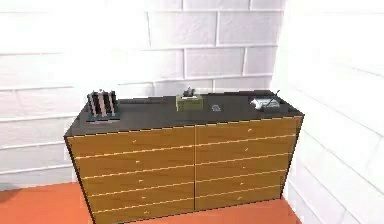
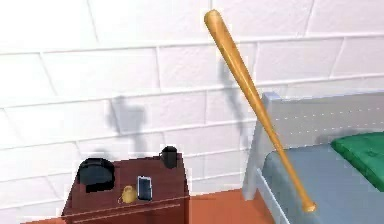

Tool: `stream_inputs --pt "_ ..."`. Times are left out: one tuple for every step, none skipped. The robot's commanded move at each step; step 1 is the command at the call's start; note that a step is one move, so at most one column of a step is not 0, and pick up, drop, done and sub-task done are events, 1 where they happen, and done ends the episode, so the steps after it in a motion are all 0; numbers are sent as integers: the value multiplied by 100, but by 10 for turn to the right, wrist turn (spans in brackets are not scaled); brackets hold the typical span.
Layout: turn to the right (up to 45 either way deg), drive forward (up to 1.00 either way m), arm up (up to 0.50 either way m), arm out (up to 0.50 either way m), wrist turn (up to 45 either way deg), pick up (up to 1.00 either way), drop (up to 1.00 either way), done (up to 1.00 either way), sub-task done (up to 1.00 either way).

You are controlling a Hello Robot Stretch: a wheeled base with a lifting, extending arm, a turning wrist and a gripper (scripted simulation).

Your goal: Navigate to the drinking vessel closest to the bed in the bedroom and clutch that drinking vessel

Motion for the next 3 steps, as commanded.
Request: stream_inputs --pt "450 0 0 0 0 0 0 0 0" --pt "450 0 0 0 0 0 0 0 0" --pt "240 0 0 0 0 0 0 0 0"
